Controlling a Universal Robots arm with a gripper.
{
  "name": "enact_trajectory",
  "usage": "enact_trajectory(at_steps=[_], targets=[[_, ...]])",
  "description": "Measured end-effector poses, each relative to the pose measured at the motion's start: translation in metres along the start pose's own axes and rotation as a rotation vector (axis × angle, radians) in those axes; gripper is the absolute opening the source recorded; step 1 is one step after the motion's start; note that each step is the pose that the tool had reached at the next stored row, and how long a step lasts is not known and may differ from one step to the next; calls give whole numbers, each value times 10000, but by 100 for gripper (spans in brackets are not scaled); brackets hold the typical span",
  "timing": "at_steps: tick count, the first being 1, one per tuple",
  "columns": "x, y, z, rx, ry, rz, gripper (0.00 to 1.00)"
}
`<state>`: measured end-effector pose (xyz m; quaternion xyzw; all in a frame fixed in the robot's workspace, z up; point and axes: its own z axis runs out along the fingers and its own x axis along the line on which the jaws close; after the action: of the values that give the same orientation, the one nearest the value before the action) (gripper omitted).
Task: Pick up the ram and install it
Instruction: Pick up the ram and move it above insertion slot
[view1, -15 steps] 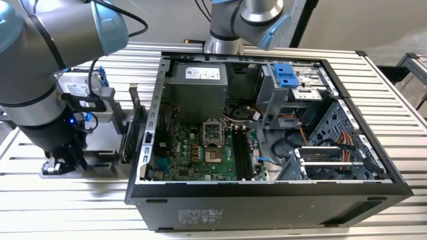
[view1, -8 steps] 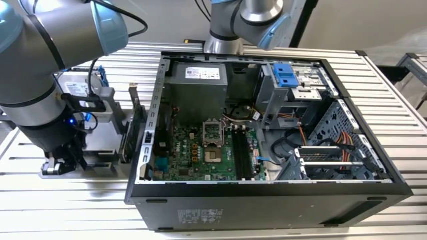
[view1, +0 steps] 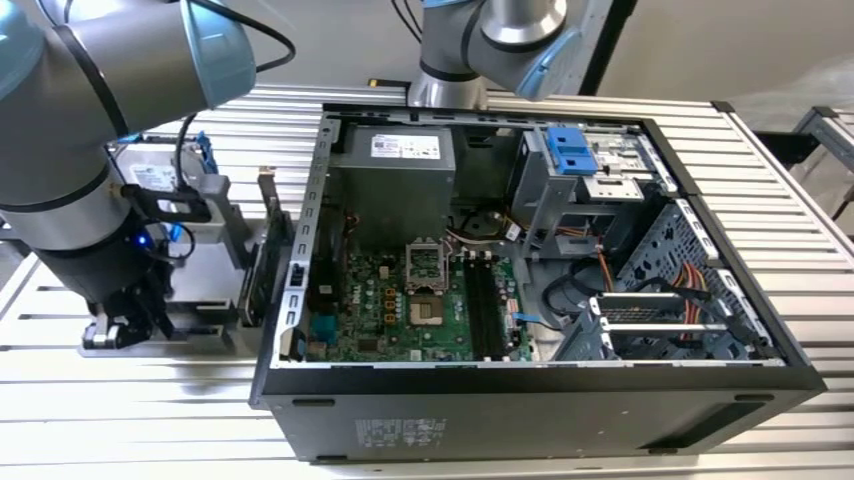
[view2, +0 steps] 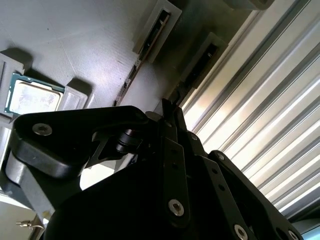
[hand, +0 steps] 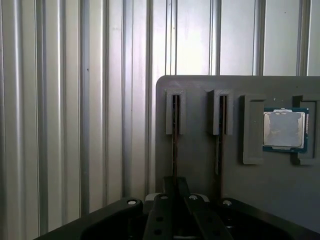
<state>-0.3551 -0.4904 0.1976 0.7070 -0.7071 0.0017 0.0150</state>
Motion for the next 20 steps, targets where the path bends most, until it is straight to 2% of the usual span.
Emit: enact_trajectory(at_steps=[20], targets=[[2,1,-72,0,0,0,0]])
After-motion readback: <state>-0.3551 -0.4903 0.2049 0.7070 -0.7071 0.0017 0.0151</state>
